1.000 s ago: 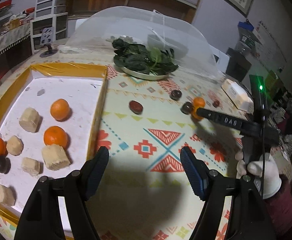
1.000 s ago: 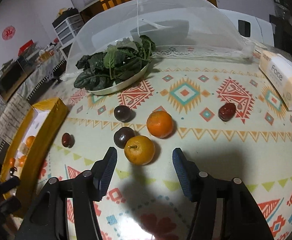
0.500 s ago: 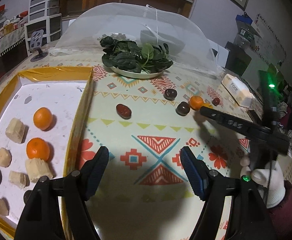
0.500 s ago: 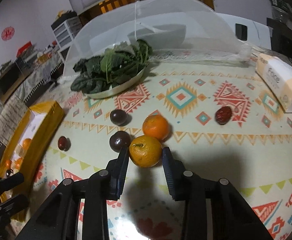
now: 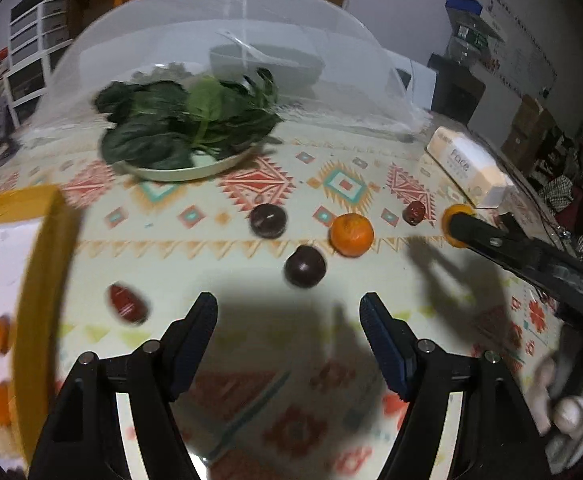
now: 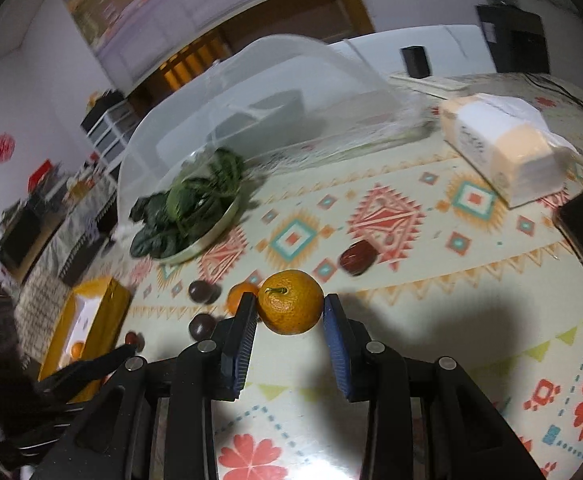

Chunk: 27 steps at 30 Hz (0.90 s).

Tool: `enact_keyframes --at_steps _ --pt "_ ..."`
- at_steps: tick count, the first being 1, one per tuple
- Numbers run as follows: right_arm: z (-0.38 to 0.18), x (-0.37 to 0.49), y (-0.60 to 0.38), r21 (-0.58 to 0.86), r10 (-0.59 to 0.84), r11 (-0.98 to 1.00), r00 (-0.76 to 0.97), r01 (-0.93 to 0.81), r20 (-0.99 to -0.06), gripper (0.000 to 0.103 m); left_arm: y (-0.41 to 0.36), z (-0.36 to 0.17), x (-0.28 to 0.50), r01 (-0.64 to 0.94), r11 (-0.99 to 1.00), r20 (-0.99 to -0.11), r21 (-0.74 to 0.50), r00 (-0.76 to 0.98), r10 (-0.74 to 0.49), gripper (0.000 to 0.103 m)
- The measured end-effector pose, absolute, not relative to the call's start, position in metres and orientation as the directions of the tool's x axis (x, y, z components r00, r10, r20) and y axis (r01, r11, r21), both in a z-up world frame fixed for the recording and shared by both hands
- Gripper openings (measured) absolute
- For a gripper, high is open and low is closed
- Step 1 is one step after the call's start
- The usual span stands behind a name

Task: Organize fruits
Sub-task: 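Close the right tool on an orange while the left tool grasps a dark plum, then carry the orange and dark plum into the tray and open both tools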

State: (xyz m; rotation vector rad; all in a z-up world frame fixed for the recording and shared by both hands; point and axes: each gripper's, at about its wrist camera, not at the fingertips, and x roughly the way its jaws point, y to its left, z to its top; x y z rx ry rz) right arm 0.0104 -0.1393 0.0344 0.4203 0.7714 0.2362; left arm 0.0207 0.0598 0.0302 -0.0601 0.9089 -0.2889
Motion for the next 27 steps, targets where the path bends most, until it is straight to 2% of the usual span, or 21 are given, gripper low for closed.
enact_keyframes --at_steps 7,8,9,10,11,12,18,27 --pt "0.032 0.015 -0.145 0.478 0.375 0.877 0.688 -0.047 -0.621 0.037 0.034 0.016 0.05 0.242 0.96 -0.768 -0.14 0.586 -0.26 0.072" --pt "0.032 0.015 -0.144 0.477 0.376 0.877 0.688 -0.049 -0.621 0.037 0.032 0.013 0.052 0.241 0.962 -0.772 -0.131 0.584 -0.251 0.063" --pt "0.032 0.015 -0.144 0.478 0.379 0.877 0.686 -0.052 -0.621 0.037 0.03 0.011 0.054 0.24 0.963 -0.777 -0.124 0.58 -0.245 0.048" --pt "0.032 0.015 -0.143 0.479 0.382 0.876 0.685 -0.055 -0.621 0.037 0.028 0.012 0.053 0.235 0.966 -0.774 -0.107 0.59 -0.229 0.043" --pt "0.031 0.015 -0.143 0.478 0.382 0.877 0.685 -0.056 -0.621 0.037 0.028 0.012 0.053 0.236 0.966 -0.775 -0.107 0.589 -0.23 0.031" --pt "0.031 0.015 -0.142 0.475 0.379 0.878 0.685 -0.055 -0.622 0.037 0.029 0.012 0.052 0.229 0.969 -0.772 -0.095 0.597 -0.217 0.026" --pt "0.029 0.016 -0.139 0.462 0.374 0.885 0.682 -0.059 -0.628 0.037 0.046 0.019 0.045 0.192 0.968 -0.759 -0.164 0.602 -0.248 0.025" --pt "0.026 0.012 -0.117 0.406 0.371 0.906 0.68 -0.117 -0.632 0.037 0.101 0.061 -0.014 0.151 0.949 -0.677 -0.276 0.671 -0.304 0.025"
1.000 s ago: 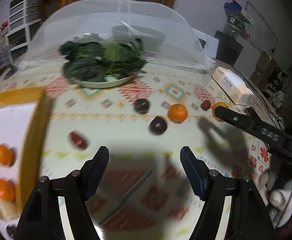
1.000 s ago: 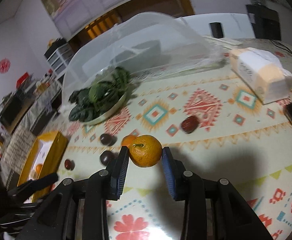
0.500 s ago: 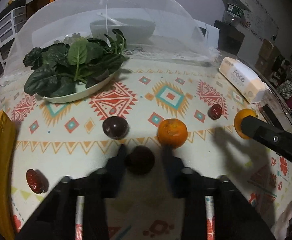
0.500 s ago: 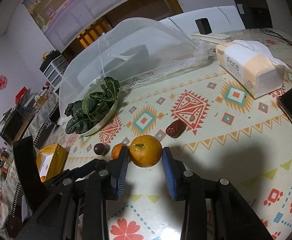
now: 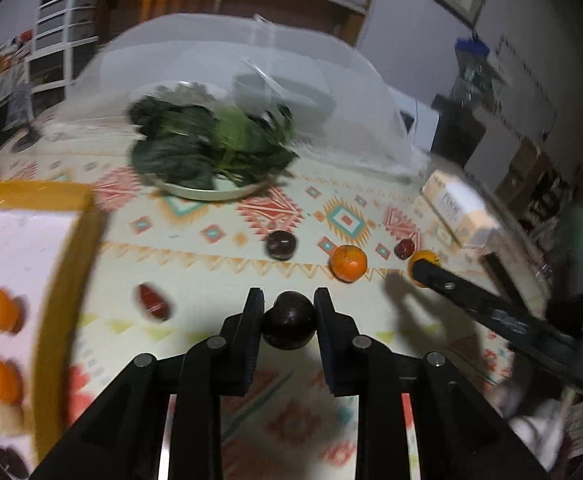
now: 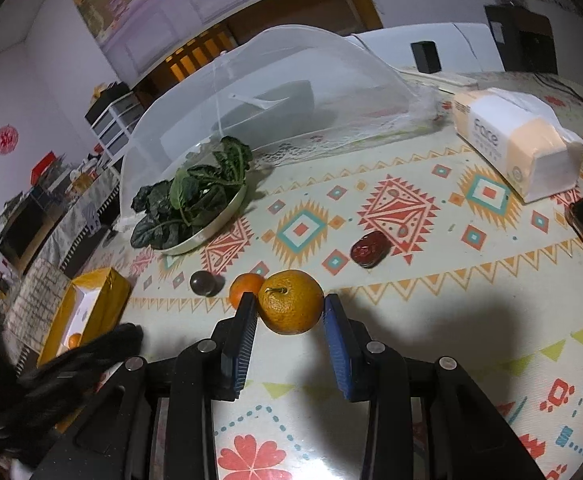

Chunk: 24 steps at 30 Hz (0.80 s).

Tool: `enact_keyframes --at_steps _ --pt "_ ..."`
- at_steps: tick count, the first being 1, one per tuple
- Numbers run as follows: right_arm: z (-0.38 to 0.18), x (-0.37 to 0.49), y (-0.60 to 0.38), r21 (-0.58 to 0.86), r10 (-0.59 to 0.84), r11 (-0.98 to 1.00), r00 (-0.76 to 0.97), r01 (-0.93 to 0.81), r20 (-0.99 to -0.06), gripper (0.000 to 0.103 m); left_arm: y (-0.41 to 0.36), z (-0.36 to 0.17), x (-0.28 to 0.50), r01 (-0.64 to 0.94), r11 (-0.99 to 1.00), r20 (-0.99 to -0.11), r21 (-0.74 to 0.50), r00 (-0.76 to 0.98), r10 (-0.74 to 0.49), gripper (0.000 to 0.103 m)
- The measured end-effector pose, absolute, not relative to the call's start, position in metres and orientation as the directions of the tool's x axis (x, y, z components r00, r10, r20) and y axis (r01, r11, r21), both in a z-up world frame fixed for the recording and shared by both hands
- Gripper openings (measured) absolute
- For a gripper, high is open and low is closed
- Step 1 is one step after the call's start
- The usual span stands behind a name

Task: Organize fruits
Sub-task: 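Carry the orange and dark plum into the tray and open both tools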

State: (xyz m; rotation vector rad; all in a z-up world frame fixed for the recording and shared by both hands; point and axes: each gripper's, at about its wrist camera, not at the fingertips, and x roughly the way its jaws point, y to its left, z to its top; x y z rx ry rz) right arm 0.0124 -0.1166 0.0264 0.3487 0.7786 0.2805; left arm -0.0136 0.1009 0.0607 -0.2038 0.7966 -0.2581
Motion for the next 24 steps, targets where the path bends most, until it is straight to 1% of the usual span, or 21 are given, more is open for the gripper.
enact_keyframes --at_steps 4,7,12,15,20,24 --pt "0.027 0.009 -0.109 0.392 0.375 0.909 0.682 -0.14 -0.628 0.037 0.158 0.081 -0.047 0.076 0.946 -0.637 -0.314 0.722 -0.269 0.025" --pt "0.031 0.003 -0.098 0.374 0.38 0.912 0.685 -0.167 -0.622 0.037 0.21 0.098 -0.071 -0.004 0.955 -0.615 -0.298 0.766 -0.188 0.025" --pt "0.052 -0.012 -0.051 0.37 0.46 0.885 0.646 -0.282 -0.609 0.037 0.294 0.114 -0.09 -0.172 0.953 -0.616 -0.25 0.787 -0.02 0.025" --pt "0.067 -0.023 -0.008 0.377 0.534 0.846 0.596 -0.378 -0.6 0.037 0.333 0.112 -0.089 -0.242 0.939 -0.632 -0.244 0.774 0.035 0.025" --pt "0.078 -0.038 0.075 0.346 0.605 0.782 0.497 -0.518 -0.623 0.037 0.379 0.089 -0.072 -0.307 0.909 -0.682 -0.283 0.73 0.034 0.025" --pt "0.068 -0.041 0.129 0.348 0.634 0.739 0.419 -0.577 -0.65 0.037 0.395 0.068 -0.056 -0.317 0.901 -0.724 -0.297 0.69 0.005 0.025"
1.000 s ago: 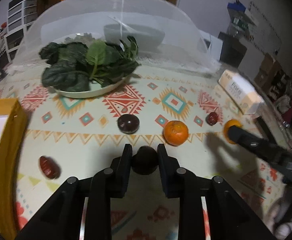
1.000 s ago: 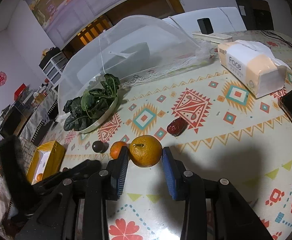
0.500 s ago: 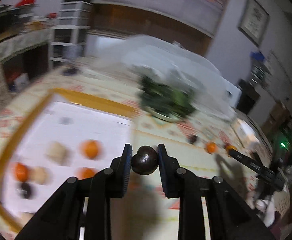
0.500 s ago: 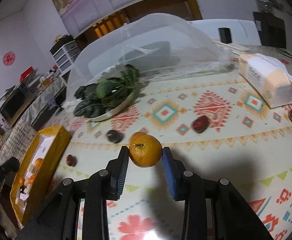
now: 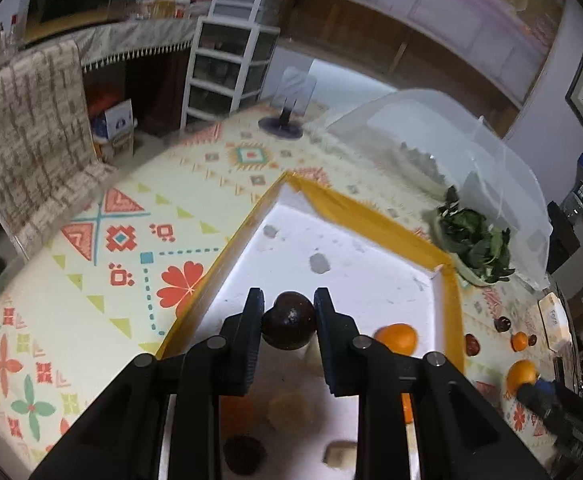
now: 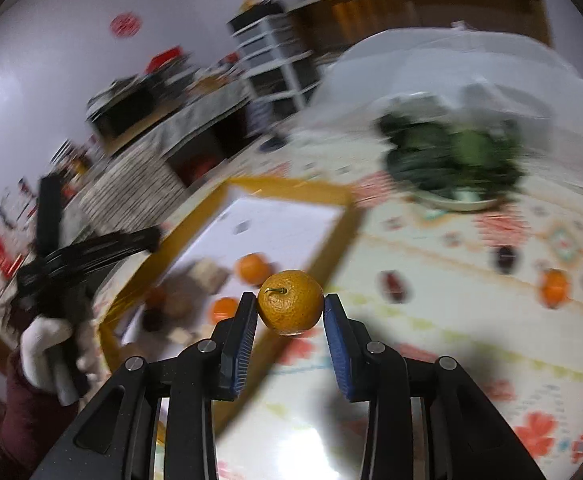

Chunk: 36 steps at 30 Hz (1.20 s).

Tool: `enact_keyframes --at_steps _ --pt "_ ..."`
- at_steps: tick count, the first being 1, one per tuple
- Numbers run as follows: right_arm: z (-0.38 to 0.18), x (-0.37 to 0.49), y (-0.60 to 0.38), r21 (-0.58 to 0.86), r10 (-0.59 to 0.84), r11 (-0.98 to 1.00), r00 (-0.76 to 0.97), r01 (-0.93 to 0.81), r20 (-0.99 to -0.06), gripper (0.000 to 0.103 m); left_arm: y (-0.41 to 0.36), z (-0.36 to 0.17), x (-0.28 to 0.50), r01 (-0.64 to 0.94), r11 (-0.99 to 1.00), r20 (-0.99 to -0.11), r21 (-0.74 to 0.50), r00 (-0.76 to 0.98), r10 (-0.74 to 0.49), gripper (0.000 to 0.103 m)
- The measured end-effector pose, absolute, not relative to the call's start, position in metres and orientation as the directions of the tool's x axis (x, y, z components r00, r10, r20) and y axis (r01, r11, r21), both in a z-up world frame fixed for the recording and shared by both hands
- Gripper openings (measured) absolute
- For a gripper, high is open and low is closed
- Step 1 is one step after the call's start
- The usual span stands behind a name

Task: Organize fruits
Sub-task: 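Carry the orange and dark plum into the tray and open both tools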

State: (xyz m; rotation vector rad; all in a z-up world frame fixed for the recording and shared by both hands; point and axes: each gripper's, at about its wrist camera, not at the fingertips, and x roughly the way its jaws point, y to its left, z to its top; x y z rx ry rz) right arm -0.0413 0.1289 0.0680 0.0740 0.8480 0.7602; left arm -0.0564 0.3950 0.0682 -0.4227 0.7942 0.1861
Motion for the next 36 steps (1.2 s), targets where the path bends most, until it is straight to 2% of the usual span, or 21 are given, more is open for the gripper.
enact_keyframes --at_steps 7,10,12,17,23,26,30,36 --pt "0.046 -0.044 0.19 0.337 0.638 0.695 0.328 -0.635 -0.696 0.037 0.403 0.053 -0.041 -0.301 0.901 -0.747 -0.313 0.664 -0.037 0.025" --pt "0.042 -0.048 0.205 0.335 0.641 0.68 0.307 -0.652 -0.704 0.037 0.407 0.053 -0.039 -0.295 0.898 -0.745 -0.326 0.665 -0.052 0.029" --pt "0.039 -0.048 0.212 0.34 0.644 0.674 0.294 -0.656 -0.706 0.037 0.41 0.054 -0.04 -0.29 0.894 -0.739 -0.341 0.671 -0.064 0.041" --pt "0.034 -0.047 0.229 0.335 0.645 0.663 0.285 -0.67 -0.709 0.038 0.409 0.066 -0.049 -0.266 0.9 -0.716 -0.346 0.694 -0.07 0.049" --pt "0.035 -0.055 0.249 0.294 0.639 0.645 0.286 -0.706 -0.714 0.04 0.406 0.092 -0.074 -0.297 0.908 -0.671 -0.297 0.741 0.023 0.062" --pt "0.04 -0.059 0.251 0.279 0.643 0.644 0.307 -0.712 -0.701 0.047 0.405 0.103 -0.088 -0.338 0.906 -0.65 -0.254 0.753 0.098 0.072" --pt "0.048 -0.064 0.242 0.268 0.648 0.652 0.338 -0.709 -0.682 0.053 0.399 0.11 -0.099 -0.367 0.908 -0.646 -0.203 0.747 0.158 0.076" --pt "0.055 -0.066 0.218 0.292 0.651 0.678 0.365 -0.675 -0.666 0.057 0.371 0.115 -0.113 -0.37 0.923 -0.634 -0.105 0.74 0.224 0.077"
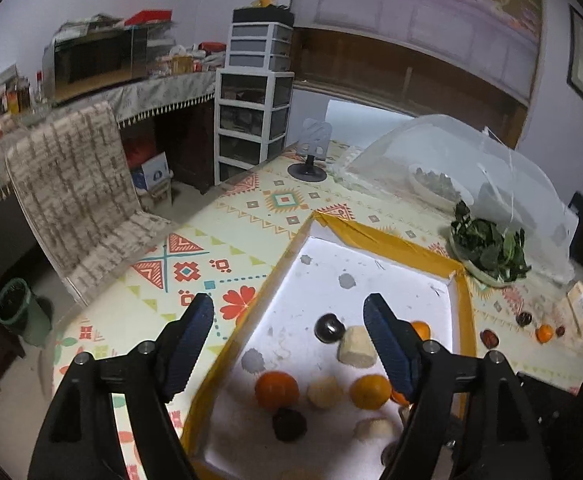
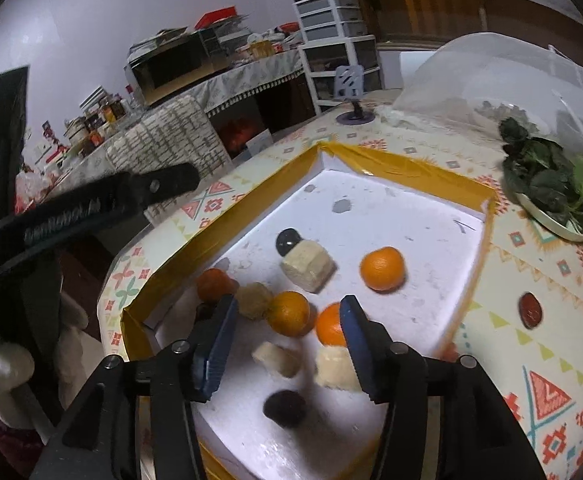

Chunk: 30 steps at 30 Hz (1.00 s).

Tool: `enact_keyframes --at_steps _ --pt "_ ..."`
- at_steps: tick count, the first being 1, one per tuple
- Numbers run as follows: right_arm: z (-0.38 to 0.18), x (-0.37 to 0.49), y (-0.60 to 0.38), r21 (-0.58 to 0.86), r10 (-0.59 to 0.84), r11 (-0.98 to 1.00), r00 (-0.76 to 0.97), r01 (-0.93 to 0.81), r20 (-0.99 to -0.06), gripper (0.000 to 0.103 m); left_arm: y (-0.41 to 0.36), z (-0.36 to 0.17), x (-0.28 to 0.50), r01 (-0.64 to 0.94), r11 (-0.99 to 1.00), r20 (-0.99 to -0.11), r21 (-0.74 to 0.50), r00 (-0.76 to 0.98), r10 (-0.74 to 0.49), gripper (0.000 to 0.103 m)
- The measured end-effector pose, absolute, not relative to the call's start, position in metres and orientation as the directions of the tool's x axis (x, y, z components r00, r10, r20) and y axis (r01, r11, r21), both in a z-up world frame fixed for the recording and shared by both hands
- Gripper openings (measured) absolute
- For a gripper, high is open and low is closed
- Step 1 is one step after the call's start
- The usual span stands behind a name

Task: Organize fruits
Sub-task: 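Carry the orange and dark plum into the tray and open both tools, then move both open tools back over the table toward the remaining fruit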

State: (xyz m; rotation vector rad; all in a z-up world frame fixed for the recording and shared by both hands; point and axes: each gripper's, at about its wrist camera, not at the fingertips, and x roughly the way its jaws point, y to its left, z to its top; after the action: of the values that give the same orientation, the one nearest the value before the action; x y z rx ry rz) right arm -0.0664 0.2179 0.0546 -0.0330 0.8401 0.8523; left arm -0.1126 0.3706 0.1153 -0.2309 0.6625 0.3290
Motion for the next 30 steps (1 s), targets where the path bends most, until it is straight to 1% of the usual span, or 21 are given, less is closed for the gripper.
enact_keyframes --at_steps 2,6,10,18,30 --pt "0.055 -0.068 0.21 0.297 0.647 0.688 0.374 -0.662 -0.665 0.057 0.359 0.117 -0.117 -0.36 0.93 -0.626 -0.08 0.744 0.234 0.078" --pt "0.056 -0.072 0.187 0.315 0.645 0.705 0.39 -0.636 -0.657 0.057 0.333 0.124 -0.128 -0.353 0.935 -0.596 -0.019 0.755 0.273 0.082" --pt "0.056 -0.076 0.164 0.329 0.642 0.722 0.411 -0.609 -0.648 0.058 0.307 0.131 -0.139 -0.344 0.938 -0.566 0.035 0.767 0.302 0.082" --pt "0.054 -0.081 0.122 0.36 0.639 0.744 0.442 -0.563 -0.63 0.059 0.264 0.138 -0.151 -0.309 0.947 -0.537 0.087 0.786 0.306 0.082" --pt "0.05 -0.086 0.071 0.399 0.632 0.766 0.472 -0.505 -0.615 0.06 0.218 0.137 -0.152 -0.242 0.963 -0.543 0.12 0.796 0.268 0.082"
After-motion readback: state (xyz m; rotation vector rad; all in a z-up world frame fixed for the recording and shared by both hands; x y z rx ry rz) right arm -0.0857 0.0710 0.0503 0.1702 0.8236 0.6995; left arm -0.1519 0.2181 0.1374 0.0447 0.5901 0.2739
